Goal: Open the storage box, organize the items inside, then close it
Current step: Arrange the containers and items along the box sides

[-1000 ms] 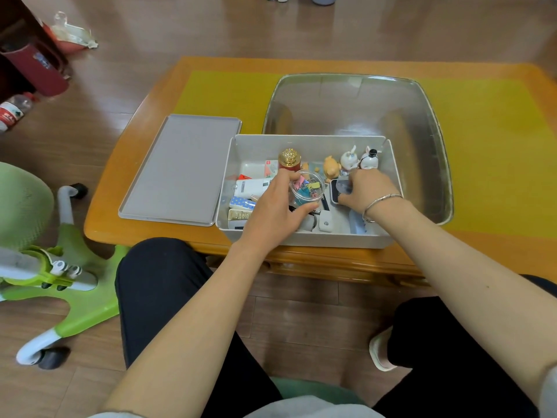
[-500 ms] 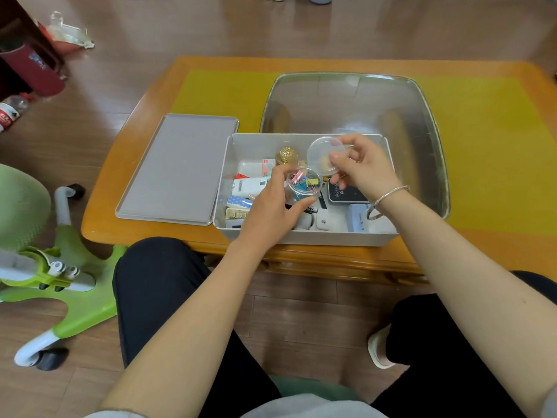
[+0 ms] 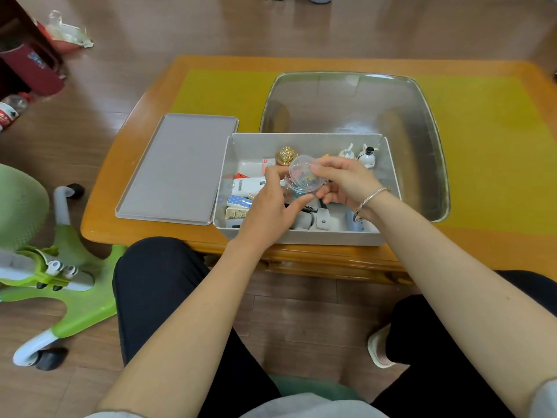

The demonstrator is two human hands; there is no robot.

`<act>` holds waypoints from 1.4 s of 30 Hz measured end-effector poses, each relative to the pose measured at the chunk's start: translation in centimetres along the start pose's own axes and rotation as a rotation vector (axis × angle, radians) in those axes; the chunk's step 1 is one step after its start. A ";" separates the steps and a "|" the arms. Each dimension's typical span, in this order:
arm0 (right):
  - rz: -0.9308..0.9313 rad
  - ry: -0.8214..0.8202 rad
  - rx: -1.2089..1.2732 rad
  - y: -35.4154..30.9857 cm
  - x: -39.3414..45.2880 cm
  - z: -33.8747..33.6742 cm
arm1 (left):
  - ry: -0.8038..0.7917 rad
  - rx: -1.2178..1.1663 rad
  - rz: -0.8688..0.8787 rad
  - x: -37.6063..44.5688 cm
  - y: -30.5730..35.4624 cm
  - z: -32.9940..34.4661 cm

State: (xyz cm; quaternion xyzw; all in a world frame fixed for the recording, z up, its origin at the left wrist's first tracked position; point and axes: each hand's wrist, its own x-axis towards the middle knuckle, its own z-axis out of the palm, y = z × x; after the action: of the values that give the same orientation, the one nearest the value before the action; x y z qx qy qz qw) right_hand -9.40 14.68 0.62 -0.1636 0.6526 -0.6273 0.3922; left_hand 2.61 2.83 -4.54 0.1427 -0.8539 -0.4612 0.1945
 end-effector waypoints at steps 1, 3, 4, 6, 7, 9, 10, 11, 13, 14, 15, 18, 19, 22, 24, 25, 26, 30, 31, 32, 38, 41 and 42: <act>-0.002 0.013 -0.002 0.0 0.0 0.1 | -0.004 -0.027 0.001 0.0 0.1 -0.1; 0.010 0.032 -0.016 0.0 0.0 0.3 | -0.021 -0.099 -0.005 0.1 0.3 -0.2; 0.032 0.026 -0.022 0.0 -0.1 0.4 | -0.029 -0.134 -0.017 0.2 0.4 -0.2; 0.104 -0.031 -0.027 0.0 -0.3 0.6 | -0.029 -0.183 -0.046 0.2 0.5 -0.3; 0.129 -0.063 -0.030 0.0 -0.3 0.7 | -0.028 -0.205 -0.064 0.2 0.5 -0.5; 0.120 -0.083 -0.038 0.1 -0.3 0.8 | -0.036 -0.240 -0.101 0.4 0.7 -0.8; 0.099 -0.070 -0.038 0.2 -0.3 0.9 | -0.047 -0.271 -0.118 0.5 0.8 -1.0; 0.073 -0.053 -0.039 0.2 -0.2 0.8 | -0.057 -0.321 -0.138 0.5 1.1 -1.2; 0.014 -0.019 -0.063 0.4 -0.1 0.7 | -0.063 -0.415 -0.214 0.8 1.4 -1.5; -0.013 0.001 -0.083 0.4 0.0 0.7 | -0.055 -0.430 -0.265 1.0 1.6 -1.5; -0.036 0.021 -0.100 0.5 0.1 0.6 | -0.047 -0.420 -0.310 1.1 1.6 -1.6; -0.063 0.058 -0.097 0.9 0.3 0.3 | -0.084 -0.389 -0.394 1.7 1.7 -1.6; -0.065 0.051 -0.087 0.9 0.3 0.2 | -0.097 -0.403 -0.406 1.8 1.7 -1.7; -0.079 0.024 -0.054 1.1 0.4 -0.1 | -0.097 -0.461 -0.405 2.2 2.0 -1.8; -0.091 0.021 -0.051 1.1 0.4 -0.2 | -0.091 -0.475 -0.422 2.3 2.2 -1.8; -0.096 0.013 -0.060 1.1 0.3 -0.2 | -0.085 -0.483 -0.432 2.3 2.3 -1.8; -0.096 -0.001 -0.075 1.1 0.3 -0.3 | -0.078 -0.490 -0.436 2.2 2.4 -1.7; -0.096 -0.048 -0.109 1.2 0.1 -0.4 | -0.051 -0.502 -0.445 2.0 2.8 -1.7; -0.115 -0.040 -0.131 1.2 0.2 -0.4 | -0.043 -0.507 -0.451 2.0 2.9 -1.7; -0.134 -0.029 -0.150 1.3 0.3 -0.3 | -0.036 -0.515 -0.456 2.0 3.0 -1.6; -0.167 0.008 -0.072 1.3 0.5 -0.2 | -0.007 -0.600 -0.455 1.7 3.6 -1.4; -0.155 -0.012 -0.059 1.3 0.6 -0.4 | -0.031 -0.618 -0.457 1.8 3.7 -1.6; -0.148 -0.013 -0.070 1.3 0.6 -0.6 | -0.047 -0.622 -0.464 1.9 3.7 -1.7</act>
State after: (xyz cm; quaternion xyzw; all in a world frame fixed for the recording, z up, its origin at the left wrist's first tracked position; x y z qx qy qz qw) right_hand -9.84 14.85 -0.83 -0.2289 0.6575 -0.6305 0.3430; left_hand 1.51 2.77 -0.19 0.2556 -0.6224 -0.7330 0.0995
